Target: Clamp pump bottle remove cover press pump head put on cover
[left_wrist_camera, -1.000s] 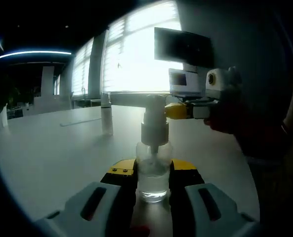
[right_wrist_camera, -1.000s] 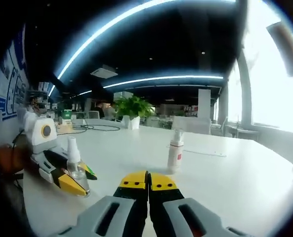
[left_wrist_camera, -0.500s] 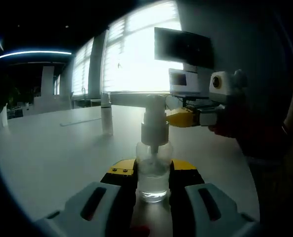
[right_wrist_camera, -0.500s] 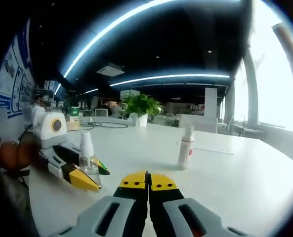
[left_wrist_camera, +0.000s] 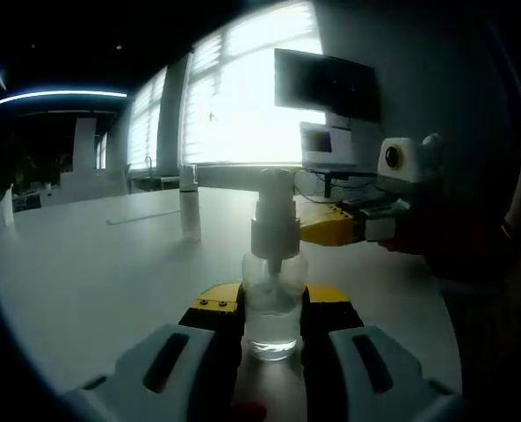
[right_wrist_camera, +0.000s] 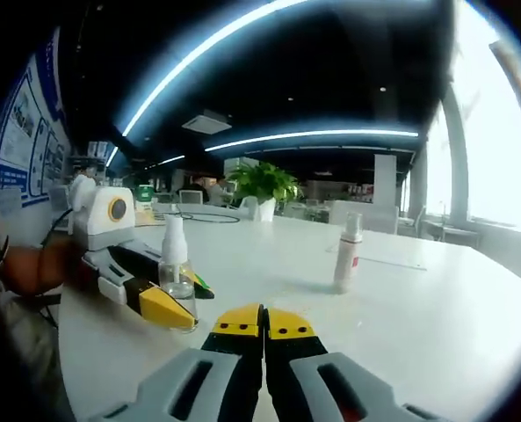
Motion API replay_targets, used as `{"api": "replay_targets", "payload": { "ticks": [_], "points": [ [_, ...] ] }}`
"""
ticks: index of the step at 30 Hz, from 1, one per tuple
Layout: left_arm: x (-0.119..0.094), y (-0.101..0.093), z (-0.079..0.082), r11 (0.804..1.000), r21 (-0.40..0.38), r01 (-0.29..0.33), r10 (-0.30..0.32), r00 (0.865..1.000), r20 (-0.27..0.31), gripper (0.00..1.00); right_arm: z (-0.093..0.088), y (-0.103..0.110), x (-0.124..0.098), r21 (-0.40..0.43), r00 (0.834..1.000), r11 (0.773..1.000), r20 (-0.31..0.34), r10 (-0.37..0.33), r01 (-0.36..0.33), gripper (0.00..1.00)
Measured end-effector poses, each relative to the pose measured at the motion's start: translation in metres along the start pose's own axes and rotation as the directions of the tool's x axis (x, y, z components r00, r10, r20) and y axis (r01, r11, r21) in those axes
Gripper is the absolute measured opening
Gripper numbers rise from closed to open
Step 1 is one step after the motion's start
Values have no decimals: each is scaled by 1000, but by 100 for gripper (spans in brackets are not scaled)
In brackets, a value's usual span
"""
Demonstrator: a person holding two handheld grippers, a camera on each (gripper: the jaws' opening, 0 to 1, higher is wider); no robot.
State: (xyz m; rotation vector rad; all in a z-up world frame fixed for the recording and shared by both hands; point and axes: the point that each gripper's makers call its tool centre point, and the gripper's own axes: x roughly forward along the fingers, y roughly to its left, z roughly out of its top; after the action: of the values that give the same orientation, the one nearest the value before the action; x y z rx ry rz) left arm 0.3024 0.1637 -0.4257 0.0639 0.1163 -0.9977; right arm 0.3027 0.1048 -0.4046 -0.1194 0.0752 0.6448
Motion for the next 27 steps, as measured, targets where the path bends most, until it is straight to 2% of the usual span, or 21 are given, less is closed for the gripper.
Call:
{"api": "replay_targets", "payload": {
  "ticks": [18,27],
  "points": [
    [0,-3,1,1000,0,0,0,1000,1,16,-14,9,-1,-21,1000,999,-7,28,-29,0],
    [0,-3,1,1000,0,-1,1,1000,1,16,-15,5,-4,27,1000,999,7,30,-31,0]
  ]
}}
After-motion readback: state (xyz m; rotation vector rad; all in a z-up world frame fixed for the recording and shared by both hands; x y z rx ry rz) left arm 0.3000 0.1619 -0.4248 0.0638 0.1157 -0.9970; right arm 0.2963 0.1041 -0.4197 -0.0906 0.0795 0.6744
